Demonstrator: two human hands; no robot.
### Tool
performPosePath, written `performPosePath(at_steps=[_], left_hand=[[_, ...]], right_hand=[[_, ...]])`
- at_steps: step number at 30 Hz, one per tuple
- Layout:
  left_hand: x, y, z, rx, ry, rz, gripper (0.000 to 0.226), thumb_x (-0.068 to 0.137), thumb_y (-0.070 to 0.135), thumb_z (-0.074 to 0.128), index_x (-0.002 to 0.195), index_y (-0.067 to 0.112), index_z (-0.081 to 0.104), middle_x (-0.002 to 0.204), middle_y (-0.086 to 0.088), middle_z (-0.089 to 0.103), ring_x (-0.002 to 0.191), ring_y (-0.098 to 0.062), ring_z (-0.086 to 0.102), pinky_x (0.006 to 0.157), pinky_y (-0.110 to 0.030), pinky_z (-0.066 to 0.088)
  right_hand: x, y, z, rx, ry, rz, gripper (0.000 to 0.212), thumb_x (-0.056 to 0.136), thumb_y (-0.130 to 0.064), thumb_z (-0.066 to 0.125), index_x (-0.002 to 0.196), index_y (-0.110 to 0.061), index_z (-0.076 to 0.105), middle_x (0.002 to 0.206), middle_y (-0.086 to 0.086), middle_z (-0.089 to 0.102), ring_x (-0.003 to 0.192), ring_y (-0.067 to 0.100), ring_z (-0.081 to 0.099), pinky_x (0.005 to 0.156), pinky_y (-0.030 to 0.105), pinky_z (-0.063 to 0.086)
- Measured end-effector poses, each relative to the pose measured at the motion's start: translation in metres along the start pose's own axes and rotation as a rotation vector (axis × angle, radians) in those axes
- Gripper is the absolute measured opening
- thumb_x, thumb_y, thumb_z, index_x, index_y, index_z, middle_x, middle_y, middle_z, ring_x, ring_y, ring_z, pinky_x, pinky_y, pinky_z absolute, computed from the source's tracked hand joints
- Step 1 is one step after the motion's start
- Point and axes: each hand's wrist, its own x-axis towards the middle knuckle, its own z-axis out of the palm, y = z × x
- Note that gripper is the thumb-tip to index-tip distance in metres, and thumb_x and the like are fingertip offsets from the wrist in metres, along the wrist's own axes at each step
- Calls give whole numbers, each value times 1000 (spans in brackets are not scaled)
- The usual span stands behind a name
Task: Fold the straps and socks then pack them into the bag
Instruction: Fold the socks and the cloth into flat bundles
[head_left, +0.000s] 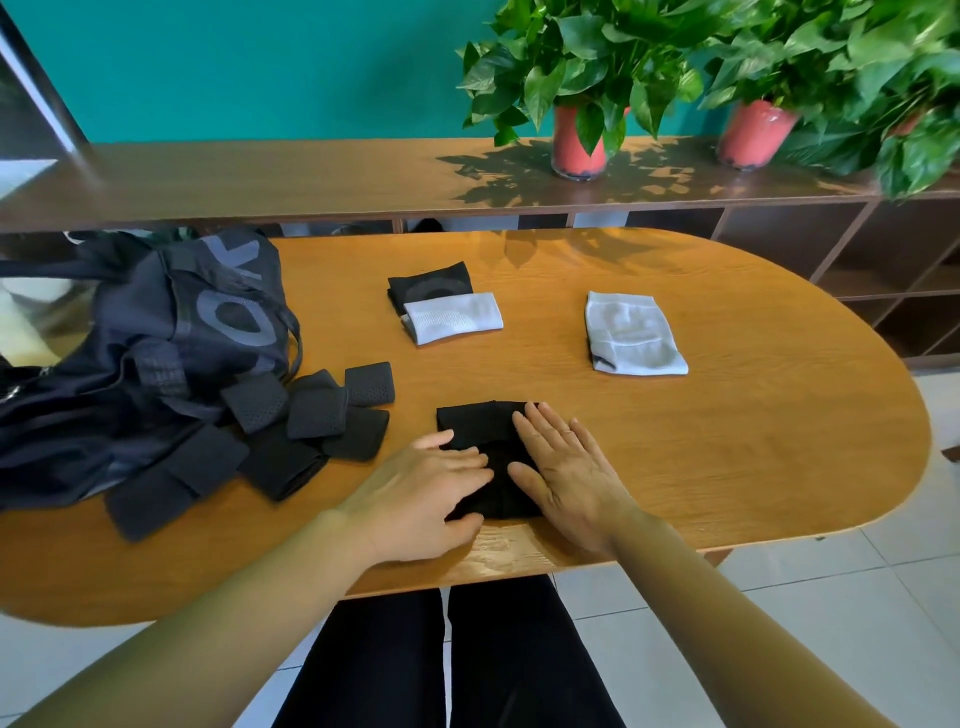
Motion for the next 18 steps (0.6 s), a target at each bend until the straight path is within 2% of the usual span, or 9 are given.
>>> performPosePath(at_steps=[3,5,7,8,9,11,13,15,18], left_hand=[[0,0,0,-114,18,-84,38,95,34,49,129,24,60,136,7,57,131,-1,44,117,-24,17],[2,1,-5,-249,13,-232,35,96,31,49,129,28,60,134,8,58,126,-3,48,111,-28,34],[5,2,-11,-380,5,-336,31,96,27,49,123,28,65,117,8,68,98,0,61,86,-28,51],[8,2,-15,-433,1,-357,28,96,25,50,118,28,68,105,10,71,85,-1,63,76,-30,52],[10,2,-18,-476,-8,-366,26,96,25,51,114,28,69,98,12,71,81,-2,62,73,-32,53],[12,1,-22,-537,-20,-373,25,92,32,58,114,29,69,101,17,69,90,4,61,80,-28,53],[10,0,-26,-576,-44,-397,42,81,45,70,121,33,64,112,23,64,102,7,57,89,-21,50],[7,-3,-26,-593,-74,-423,53,73,48,77,122,39,60,114,25,62,105,6,57,90,-20,49],[7,-9,-22,-651,-11,-475,25,81,30,73,105,38,67,96,19,69,88,-2,65,81,-29,56]], right_hand=[[-16,2,-8,-19,98,-171,70,90,-54,30,151,-22,21,159,-4,10,146,6,-6,118,29,-6],[-23,1,-11,-28,42,-237,75,79,-49,42,148,-22,29,156,-3,20,146,7,5,118,28,-2],[-25,1,-10,-27,1,-241,76,76,-44,49,147,-23,33,154,-6,26,144,5,14,119,28,2],[-24,2,-8,-16,18,-231,71,77,-40,52,145,-23,36,153,-7,30,143,4,19,119,28,5],[-23,3,-6,7,59,-219,65,80,-35,54,143,-24,41,150,-8,35,141,4,25,119,30,11],[-18,5,-4,101,142,-176,48,86,-27,57,134,-25,52,141,-8,49,134,5,38,115,33,27],[-14,6,-4,244,153,-92,38,90,-26,56,128,-28,57,133,-12,56,125,3,46,107,32,38],[-11,6,-3,398,116,-2,34,92,-29,55,126,-31,58,123,-15,61,114,1,52,100,31,44],[-9,5,-6,641,105,87,23,93,-27,57,114,-33,64,101,-13,67,96,3,60,88,28,50]])
